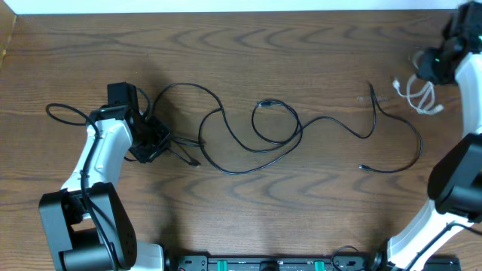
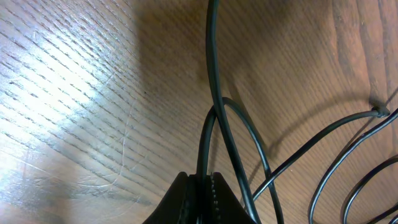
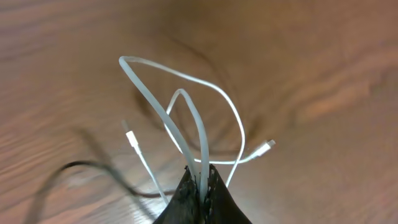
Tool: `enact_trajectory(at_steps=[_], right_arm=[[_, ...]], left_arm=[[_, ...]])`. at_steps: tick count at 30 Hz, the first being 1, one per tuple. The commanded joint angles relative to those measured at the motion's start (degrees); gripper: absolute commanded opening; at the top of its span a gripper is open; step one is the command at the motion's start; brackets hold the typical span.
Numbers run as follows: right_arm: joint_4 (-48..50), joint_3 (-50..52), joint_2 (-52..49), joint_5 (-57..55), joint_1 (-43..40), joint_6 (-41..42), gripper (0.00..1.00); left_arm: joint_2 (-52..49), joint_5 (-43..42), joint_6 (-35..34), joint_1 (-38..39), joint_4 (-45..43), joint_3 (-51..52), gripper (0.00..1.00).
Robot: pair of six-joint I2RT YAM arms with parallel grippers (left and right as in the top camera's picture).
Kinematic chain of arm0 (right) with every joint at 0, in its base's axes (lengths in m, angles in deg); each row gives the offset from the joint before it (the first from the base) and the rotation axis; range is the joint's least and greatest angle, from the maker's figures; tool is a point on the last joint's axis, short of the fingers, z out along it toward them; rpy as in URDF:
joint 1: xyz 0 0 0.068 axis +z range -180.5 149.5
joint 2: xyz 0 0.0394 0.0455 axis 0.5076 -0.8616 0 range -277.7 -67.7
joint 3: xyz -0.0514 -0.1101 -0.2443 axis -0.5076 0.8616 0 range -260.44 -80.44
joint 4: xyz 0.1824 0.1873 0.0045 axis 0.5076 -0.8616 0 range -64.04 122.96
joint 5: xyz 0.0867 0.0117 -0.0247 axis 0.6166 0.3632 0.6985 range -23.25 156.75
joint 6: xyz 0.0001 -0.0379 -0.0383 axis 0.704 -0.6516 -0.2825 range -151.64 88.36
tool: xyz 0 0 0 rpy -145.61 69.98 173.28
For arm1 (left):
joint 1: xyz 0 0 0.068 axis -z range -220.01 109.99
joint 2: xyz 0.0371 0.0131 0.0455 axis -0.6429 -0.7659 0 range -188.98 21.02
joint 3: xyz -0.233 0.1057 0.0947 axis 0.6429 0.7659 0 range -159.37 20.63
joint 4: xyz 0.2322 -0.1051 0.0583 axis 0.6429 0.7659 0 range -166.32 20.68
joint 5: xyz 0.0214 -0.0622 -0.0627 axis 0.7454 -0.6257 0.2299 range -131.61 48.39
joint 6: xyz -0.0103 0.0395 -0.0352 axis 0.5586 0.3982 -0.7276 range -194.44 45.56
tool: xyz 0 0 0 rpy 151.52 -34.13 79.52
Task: Untangle cables
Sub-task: 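Drag the white cable to the upper right corner with the right gripper, then release the white cable and move the right gripper back toward center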
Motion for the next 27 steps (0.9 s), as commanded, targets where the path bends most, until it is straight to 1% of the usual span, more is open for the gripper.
enact_trajectory(at_steps=[1, 2, 5, 6, 8, 10, 12, 15, 18, 20, 24, 25, 26, 27], right_arm=[[-0.92, -0.76, -2.71, -0.22, -3.8, 6.54, 0.01], [-1.25, -0.76, -3.39, -0.22, -4.94, 7.98, 0.02], [-2.36, -0.76, -5.03, -0.15, -7.91, 11.3, 0.15], [-2.58, -0.76, -5.25, 0.13, -8.61, 11.37, 0.27], [-2.82, -0.76, -5.66, 0.96, -10.12, 11.34, 0.57], [-2.64, -0.76, -5.66, 1.07, -11.21, 11.3, 0.75], [-2.62, -0.94, -5.38, 1.09, -11.8, 10.4, 0.88], [-3.26, -1.38, -4.07, 1.14, -11.93, 9.57, 0.92], [-3.1, -1.38, -1.7, 2.6, -11.3, 8.39, 0.93], [-3.08, -1.38, 0.07, 6.12, -10.56, 6.73, 0.93], [-3.69, -1.38, 3.3, 16.26, -8.2, -0.48, 0.97], [-4.07, -1.38, 3.89, 17.94, -7.43, -2.29, 0.99], [-4.74, -1.38, 4.39, 19.26, -6.47, -3.85, 0.99], [-5.49, -1.38, 4.7, 19.45, -5.57, -4.44, 0.99]], left_arm=[[-0.72, 0.83, 0.35, 0.09, 0.15, 0.55, 0.09], [-0.72, 0.83, 0.35, 0.09, 0.15, 0.55, 0.09], [-0.72, 0.83, 0.35, 0.09, 0.15, 0.55, 0.09], [-0.72, 0.83, 0.35, 0.09, 0.15, 0.55, 0.09], [-0.72, 0.83, 0.35, 0.09, 0.15, 0.55, 0.09], [-0.72, 0.83, 0.35, 0.09, 0.15, 0.55, 0.09], [-0.72, 0.83, 0.35, 0.09, 0.13, 0.55, 0.09], [-0.72, 0.83, 0.35, 0.09, 0.13, 0.55, 0.09], [-0.72, 0.85, 0.35, 0.09, 0.09, 0.55, 0.09], [-0.72, 0.85, 0.35, 0.09, -0.13, 0.55, 0.09], [-0.72, 0.83, 0.35, 0.09, -0.55, 0.55, 0.09], [-0.72, 0.83, 0.35, 0.09, -0.52, 0.55, 0.1], [-0.72, 0.83, 0.35, 0.09, -0.52, 0.55, 0.16], [-0.72, 0.83, 0.35, 0.09, -0.52, 0.55, 0.17]])
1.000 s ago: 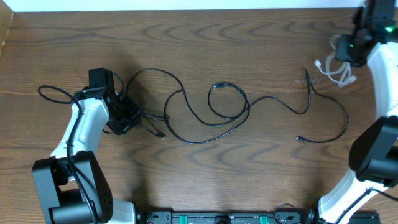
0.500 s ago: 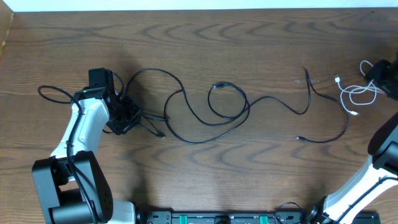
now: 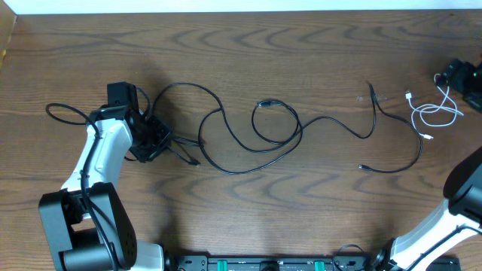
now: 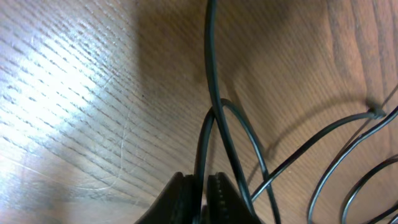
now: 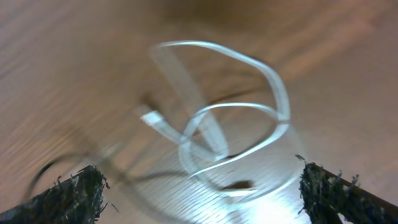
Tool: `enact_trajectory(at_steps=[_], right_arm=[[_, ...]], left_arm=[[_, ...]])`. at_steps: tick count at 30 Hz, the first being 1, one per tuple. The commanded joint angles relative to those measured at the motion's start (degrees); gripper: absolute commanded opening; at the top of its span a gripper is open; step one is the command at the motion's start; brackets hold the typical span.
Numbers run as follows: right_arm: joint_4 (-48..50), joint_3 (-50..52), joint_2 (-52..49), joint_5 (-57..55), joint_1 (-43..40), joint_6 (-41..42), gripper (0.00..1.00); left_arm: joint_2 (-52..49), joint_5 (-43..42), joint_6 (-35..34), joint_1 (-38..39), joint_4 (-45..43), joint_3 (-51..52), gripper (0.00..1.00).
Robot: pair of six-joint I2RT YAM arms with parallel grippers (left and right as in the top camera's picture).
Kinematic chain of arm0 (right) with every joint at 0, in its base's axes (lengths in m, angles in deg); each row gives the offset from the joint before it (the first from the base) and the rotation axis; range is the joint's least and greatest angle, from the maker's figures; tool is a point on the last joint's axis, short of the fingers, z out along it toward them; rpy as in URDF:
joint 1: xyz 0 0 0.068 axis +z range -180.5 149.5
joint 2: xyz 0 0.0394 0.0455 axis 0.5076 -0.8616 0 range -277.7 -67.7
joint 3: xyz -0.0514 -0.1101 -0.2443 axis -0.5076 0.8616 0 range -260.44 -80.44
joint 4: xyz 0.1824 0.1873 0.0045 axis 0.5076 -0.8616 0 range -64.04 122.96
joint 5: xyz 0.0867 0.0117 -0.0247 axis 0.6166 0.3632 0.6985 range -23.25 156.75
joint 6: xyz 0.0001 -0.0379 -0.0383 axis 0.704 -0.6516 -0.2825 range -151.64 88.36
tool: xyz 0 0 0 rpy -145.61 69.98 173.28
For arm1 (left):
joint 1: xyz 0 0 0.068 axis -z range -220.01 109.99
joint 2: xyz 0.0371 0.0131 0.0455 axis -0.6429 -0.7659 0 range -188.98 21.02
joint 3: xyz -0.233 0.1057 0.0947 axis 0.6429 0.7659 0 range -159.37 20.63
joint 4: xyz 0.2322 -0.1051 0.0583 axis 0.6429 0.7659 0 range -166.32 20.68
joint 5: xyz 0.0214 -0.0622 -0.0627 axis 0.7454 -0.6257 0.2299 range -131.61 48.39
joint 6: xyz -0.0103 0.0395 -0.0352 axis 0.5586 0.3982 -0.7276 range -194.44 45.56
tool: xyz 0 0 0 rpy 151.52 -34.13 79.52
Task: Untangle cables
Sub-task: 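Release the white cable and move the right gripper back toward center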
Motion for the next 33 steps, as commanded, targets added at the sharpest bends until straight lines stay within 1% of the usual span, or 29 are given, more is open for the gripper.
enact_trajectory(at_steps=[1, 2, 3, 8, 11, 14, 16, 18, 20, 21, 22, 23, 25, 29, 33], right_arm=[[-1.55, -1.2, 2.75, 6.58, 3.45, -6.47, 0.99], [-2.27, -1.2, 2.75, 6.38, 4.5, -6.86, 0.99], [-2.97, -1.16, 2.67, 6.38, 5.35, -7.34, 0.99], [-6.21, -0.63, 2.16, 6.54, 8.94, -8.02, 0.99], [-7.82, 0.07, 2.16, 6.67, 11.19, -8.02, 0.99], [-9.27, 0.57, 2.14, 6.67, 14.05, -8.02, 0.99], [-9.2, 0.59, 2.12, 6.69, 15.89, -7.78, 0.99], [-9.35, 0.59, 2.08, 7.8, 17.77, -5.95, 0.99], [-9.14, 0.59, 1.79, 11.19, 19.3, -5.25, 0.99], [-8.92, 0.59, 1.6, 13.27, 20.26, -5.2, 0.99], [-8.81, 0.59, 1.42, 14.36, 20.94, -5.2, 0.99], [-8.68, 0.59, 1.27, 14.97, 21.73, -5.14, 0.99], [-8.59, 0.59, 0.63, 15.1, 23.3, -3.8, 0.99], [-8.68, 0.61, -0.83, 15.19, 26.45, 0.48, 0.91], [-8.63, 0.61, -2.25, 15.19, 30.36, 2.14, 0.87]], left_arm=[[-0.72, 0.83, 0.24, 0.09, -0.07, 0.55, 0.17], [-0.72, 0.83, 0.24, 0.09, -0.07, 0.55, 0.17], [-0.72, 0.83, 0.24, 0.09, -0.07, 0.55, 0.21], [-0.72, 0.83, 0.24, 0.09, -0.04, 0.55, 0.29], [-0.72, 0.83, 0.28, 0.09, -0.07, 0.55, 0.37], [-0.72, 0.79, 0.28, 0.09, -0.07, 0.52, 0.39], [-0.66, 0.74, 0.33, 0.07, 0.09, 0.22, 0.44], [-0.52, 0.46, 1.68, 0.07, 1.68, -1.33, 0.48], [-0.39, 0.37, 2.84, 0.07, 4.26, -4.02, 0.53], [-0.35, 0.33, 3.26, 0.09, 5.44, -5.46, 0.56], [-0.31, 0.35, 3.34, 0.09, 6.67, -6.97, 0.62], [-0.31, 0.33, 3.52, 0.09, 7.87, -8.39, 0.64], [-0.31, 0.33, 3.78, 0.09, 10.56, -10.91, 0.64], [-0.31, 0.39, 6.34, 0.37, 13.92, -12.96, 0.65], [-0.37, 0.37, 7.76, 1.31, 14.86, -12.94, 0.65]])
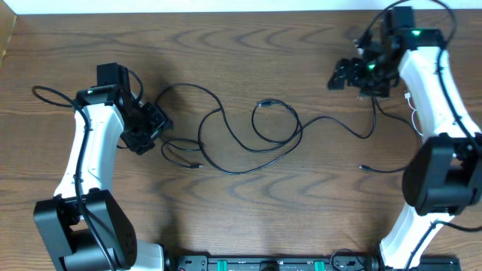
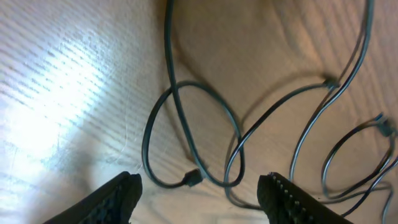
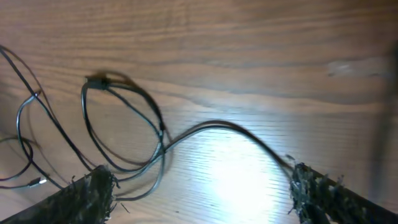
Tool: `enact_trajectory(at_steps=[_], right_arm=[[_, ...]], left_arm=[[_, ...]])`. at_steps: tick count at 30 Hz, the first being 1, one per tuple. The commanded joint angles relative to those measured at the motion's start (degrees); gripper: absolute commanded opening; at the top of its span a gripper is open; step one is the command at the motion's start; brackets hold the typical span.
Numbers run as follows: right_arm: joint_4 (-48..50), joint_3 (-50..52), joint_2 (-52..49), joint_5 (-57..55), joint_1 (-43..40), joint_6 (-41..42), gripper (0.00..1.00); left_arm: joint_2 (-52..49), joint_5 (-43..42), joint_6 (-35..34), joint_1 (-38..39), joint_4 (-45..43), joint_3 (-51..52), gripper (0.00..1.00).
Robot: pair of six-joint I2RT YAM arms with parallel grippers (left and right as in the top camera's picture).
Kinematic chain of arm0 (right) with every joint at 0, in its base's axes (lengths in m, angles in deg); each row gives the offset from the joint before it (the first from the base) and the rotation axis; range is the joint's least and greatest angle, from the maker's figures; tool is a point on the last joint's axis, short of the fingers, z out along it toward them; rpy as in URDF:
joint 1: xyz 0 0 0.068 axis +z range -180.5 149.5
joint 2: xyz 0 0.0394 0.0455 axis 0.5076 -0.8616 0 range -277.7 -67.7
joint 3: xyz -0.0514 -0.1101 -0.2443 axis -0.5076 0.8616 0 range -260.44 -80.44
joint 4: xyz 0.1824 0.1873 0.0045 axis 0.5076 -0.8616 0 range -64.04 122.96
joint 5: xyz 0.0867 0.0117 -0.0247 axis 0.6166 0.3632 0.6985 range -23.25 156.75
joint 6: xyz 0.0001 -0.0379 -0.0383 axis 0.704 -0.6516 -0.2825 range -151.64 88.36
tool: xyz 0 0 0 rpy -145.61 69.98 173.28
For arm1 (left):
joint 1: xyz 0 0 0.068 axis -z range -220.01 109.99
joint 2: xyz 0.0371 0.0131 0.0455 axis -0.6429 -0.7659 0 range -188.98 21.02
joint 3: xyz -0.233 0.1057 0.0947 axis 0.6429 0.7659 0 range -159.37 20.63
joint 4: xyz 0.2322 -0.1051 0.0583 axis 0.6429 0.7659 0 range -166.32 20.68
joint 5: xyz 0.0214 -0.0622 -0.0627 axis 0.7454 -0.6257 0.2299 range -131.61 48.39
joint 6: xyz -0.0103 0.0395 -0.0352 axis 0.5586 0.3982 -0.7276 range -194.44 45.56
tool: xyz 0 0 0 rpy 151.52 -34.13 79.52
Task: Untangle cables
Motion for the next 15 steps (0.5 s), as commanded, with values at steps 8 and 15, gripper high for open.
enact_trajectory(at_steps=[8, 15], right_arm=[[0.07, 0.76, -5.05, 1.09, 11.15, 7.04, 0.67], [0.85, 0.81, -10.05, -1.01, 18.38, 8.24, 0.53]], left_arm=[[-0.28, 0.39, 2.38, 5.07, -2.45, -0.39, 0.65], [-0.28, 0.42, 2.38, 9.01, -6.05, 0.52, 0.65]])
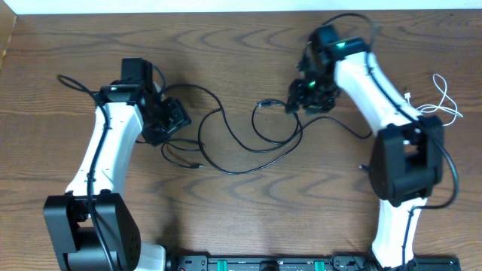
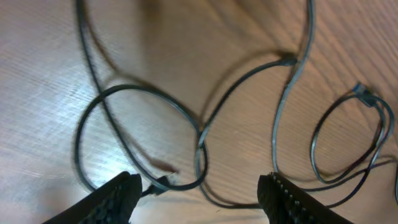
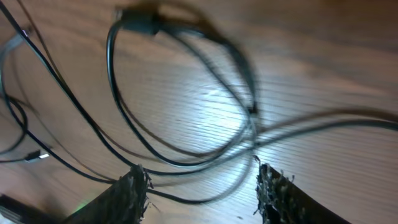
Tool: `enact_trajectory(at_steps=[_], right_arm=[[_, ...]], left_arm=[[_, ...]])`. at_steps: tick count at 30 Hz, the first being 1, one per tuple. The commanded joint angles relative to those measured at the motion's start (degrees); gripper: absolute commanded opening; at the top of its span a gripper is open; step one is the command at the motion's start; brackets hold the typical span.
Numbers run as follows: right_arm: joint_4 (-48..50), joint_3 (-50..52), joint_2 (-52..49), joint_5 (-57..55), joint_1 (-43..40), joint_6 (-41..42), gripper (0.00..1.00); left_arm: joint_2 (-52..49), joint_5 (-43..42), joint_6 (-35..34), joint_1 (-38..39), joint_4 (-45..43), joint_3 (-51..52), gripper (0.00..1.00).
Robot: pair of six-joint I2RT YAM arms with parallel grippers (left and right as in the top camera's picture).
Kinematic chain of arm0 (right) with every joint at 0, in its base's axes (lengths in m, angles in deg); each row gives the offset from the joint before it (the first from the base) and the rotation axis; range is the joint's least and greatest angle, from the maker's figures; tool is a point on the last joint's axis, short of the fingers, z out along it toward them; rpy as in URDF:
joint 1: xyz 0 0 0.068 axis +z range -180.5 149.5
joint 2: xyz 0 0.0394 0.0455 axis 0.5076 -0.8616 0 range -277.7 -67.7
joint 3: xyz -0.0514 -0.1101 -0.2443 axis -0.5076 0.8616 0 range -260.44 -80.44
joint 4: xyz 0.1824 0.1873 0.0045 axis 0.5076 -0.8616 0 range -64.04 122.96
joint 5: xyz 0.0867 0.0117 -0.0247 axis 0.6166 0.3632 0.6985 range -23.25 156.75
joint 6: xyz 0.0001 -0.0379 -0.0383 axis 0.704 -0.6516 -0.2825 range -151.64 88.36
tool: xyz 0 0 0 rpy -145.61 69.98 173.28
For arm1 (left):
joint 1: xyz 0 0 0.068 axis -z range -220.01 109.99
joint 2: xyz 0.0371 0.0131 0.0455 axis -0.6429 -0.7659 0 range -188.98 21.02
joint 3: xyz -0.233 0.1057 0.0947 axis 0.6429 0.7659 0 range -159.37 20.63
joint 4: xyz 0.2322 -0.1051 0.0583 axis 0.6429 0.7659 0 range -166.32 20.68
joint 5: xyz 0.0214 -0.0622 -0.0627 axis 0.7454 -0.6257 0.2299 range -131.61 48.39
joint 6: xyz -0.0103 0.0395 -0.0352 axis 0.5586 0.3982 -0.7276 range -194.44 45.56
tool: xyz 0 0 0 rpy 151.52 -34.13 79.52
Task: Untangle cables
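Observation:
Tangled black cables (image 1: pixel 242 171) sprawl across the middle of the wooden table. My left gripper (image 1: pixel 172 122) hangs open over their left end. In the left wrist view it (image 2: pixel 199 202) spans a small loop (image 2: pixel 140 93), with a plug (image 2: pixel 163 181) near its left finger. My right gripper (image 1: pixel 300 102) is open above the round centre loop (image 1: pixel 260 135). The right wrist view shows that gripper (image 3: pixel 202 196) over the same loop (image 3: pixel 127 121), whose connector (image 3: pixel 142 22) lies at the top. A white cable (image 1: pixel 446 103) rests alone at the far right.
The wooden table (image 1: pixel 226 45) runs to a white strip at its far edge. A black rail with green clips (image 1: pixel 263 263) lines the near edge. A loose black cable end (image 1: pixel 364 167) lies beside the right arm's base.
The left gripper has shifted right, over the small loop and plug. The right gripper has moved left and nearer, from the cable's right stretch to the centre loop. Both stay open.
At first the left gripper was shut on a black cable at the left and the right was shut on the white cable. The right then stood open with the white cable lying at the far right. Later the left was open too. Both now hover over the black tangle.

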Motion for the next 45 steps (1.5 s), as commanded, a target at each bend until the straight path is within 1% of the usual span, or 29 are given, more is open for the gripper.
enact_trajectory(at_steps=[1, 7, 10, 11, 13, 14, 15, 16, 20, 22, 23, 25, 27, 30, 32, 34, 38, 40, 41, 42, 44, 45], right_arm=[[0.5, 0.55, -3.04, -2.05, 3.17, 1.4, 0.53], [4.37, 0.55, -6.99, -10.25, 7.54, 1.38, 0.53], [5.97, 0.55, -8.31, -10.6, 9.03, 1.38, 0.46], [6.29, 0.55, -8.5, -10.56, 9.46, 1.4, 0.41], [6.88, 0.55, -8.5, -10.12, 10.21, 1.36, 0.27], [7.61, 0.5, -8.48, -9.62, 10.54, 1.16, 0.17], [8.22, 0.39, -8.41, -8.72, 10.8, 0.87, 0.05], [9.05, 0.13, -8.41, -6.99, 11.06, -0.04, 0.01], [9.77, -1.79, -8.39, 0.15, 11.15, -5.95, 0.01], [9.16, -3.32, -8.33, -0.07, 11.04, -6.23, 0.04], [8.87, -4.11, -8.33, -0.09, 11.02, -6.56, 0.06], [8.39, -5.09, -8.33, -0.09, 11.02, -8.52, 0.17], [7.52, -5.25, -8.33, -0.09, 11.1, -10.54, 0.26], [5.81, -4.87, -8.33, -0.11, 11.5, -11.13, 0.3], [5.25, -4.22, -8.33, -0.13, 12.15, -11.21, 0.35], [5.33, -3.28, -8.35, -0.68, 13.0, -11.37, 0.46], [6.14, -1.09, -8.35, -3.56, 14.75, -11.37, 0.52], [6.86, 0.13, -8.35, -4.72, 15.85, -11.34, 0.51], [7.41, 0.76, -8.35, -5.11, 16.39, -11.34, 0.49], [8.15, 1.44, -8.35, -5.35, 16.94, -11.32, 0.45], [9.57, 2.47, -8.35, -5.55, 18.05, -11.34, 0.25], [9.99, 2.78, -8.35, -6.19, 18.47, -11.34, 0.1]], left_arm=[[-0.28, 0.42, 0.9, 1.51, -1.05, 0.68, 0.65], [-0.28, 0.42, 0.9, 2.71, -2.47, 1.14, 0.66], [-0.28, 0.44, 0.9, 2.69, -3.21, 1.33, 0.66], [-0.28, 0.44, 0.9, 2.71, -3.3, 1.36, 0.66], [-0.28, 0.44, 0.87, 2.71, -3.43, 1.38, 0.66], [-0.28, 0.44, 0.9, 2.71, -3.5, 1.38, 0.66], [-0.28, 0.44, 0.9, 2.71, -3.58, 1.38, 0.66], [-0.28, 0.44, 0.9, 2.71, -3.74, 1.38, 0.65], [-0.28, 0.44, 0.9, 2.71, -4.2, 1.38, 0.66], [-0.28, 0.44, 0.9, 2.71, -4.15, 1.38, 0.66], [-0.28, 0.44, 0.9, 2.71, -4.15, 1.38, 0.66], [-0.28, 0.44, 0.9, 2.71, -4.17, 1.38, 0.66], [-0.28, 0.44, 0.9, 2.71, -4.15, 1.38, 0.65], [-0.28, 0.44, 0.9, 2.71, -4.15, 1.38, 0.66], [-0.28, 0.44, 0.9, 2.71, -4.15, 1.38, 0.66], [-0.28, 0.44, 0.9, 2.71, -4.17, 1.38, 0.65], [-0.28, 0.44, 0.9, 2.71, -4.15, 1.38, 0.66], [-0.28, 0.44, 0.9, 2.71, -4.15, 1.38, 0.65], [-0.28, 0.44, 0.9, 2.71, -4.15, 1.38, 0.66], [-0.28, 0.44, 0.9, 2.71, -4.15, 1.38, 0.66], [-0.28, 0.44, 0.9, 2.71, -4.15, 1.38, 0.65], [-0.28, 0.44, 0.9, 2.71, -4.15, 1.38, 0.65]])
